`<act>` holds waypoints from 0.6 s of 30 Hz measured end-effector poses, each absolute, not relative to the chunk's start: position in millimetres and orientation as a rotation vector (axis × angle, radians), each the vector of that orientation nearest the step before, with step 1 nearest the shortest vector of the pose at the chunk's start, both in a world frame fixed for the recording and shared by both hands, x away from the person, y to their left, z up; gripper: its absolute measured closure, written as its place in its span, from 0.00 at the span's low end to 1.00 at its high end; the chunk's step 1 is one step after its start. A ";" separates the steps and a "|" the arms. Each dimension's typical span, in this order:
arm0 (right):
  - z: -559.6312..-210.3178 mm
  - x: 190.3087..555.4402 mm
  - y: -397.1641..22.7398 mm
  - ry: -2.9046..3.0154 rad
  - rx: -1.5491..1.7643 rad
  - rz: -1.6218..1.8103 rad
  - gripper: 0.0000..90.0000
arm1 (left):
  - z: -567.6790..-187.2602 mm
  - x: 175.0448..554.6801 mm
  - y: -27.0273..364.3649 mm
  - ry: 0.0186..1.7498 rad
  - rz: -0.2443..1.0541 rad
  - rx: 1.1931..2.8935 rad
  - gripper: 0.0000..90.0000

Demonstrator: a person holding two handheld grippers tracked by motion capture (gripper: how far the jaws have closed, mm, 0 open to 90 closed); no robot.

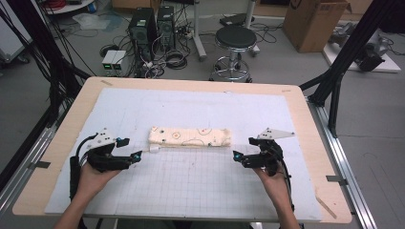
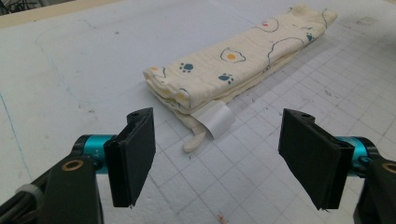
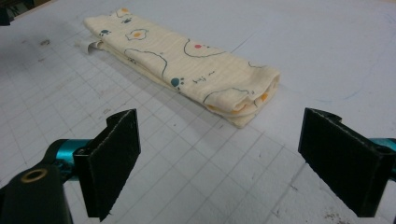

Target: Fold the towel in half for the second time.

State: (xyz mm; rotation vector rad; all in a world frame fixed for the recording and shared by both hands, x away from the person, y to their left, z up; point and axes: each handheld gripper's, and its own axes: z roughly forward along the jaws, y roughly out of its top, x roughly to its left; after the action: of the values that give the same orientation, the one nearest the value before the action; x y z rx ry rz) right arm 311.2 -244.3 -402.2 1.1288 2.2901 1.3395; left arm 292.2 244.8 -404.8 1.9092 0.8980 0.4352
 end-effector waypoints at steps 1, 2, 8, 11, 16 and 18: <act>-402.5 309.9 -244.4 2.292 1.133 1.333 0.14 | -405.1 291.0 245.0 0.896 0.436 1.910 0.31; -402.8 309.0 -244.8 2.295 1.130 1.327 0.14 | -405.5 289.7 245.0 0.895 0.439 1.907 0.30; -405.4 300.9 -249.8 2.284 1.119 1.334 0.14 | -407.4 282.4 245.5 0.886 0.443 1.906 0.30; -408.5 296.1 -253.3 2.279 1.125 1.327 0.14 | -409.2 278.9 246.9 0.886 0.446 1.907 0.30; -413.8 290.7 -261.8 2.254 1.148 1.328 0.13 | -412.5 273.5 249.7 0.890 0.455 1.897 0.30; -414.9 288.7 -263.8 2.245 1.155 1.333 0.13 | -413.3 271.1 250.5 0.890 0.461 1.894 0.29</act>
State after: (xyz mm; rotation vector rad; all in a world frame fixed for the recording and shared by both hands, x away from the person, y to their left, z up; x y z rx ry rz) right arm 288.7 -263.8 -414.9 1.1553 2.2451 1.3330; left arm 271.1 250.5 -413.3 1.8943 0.8905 0.4607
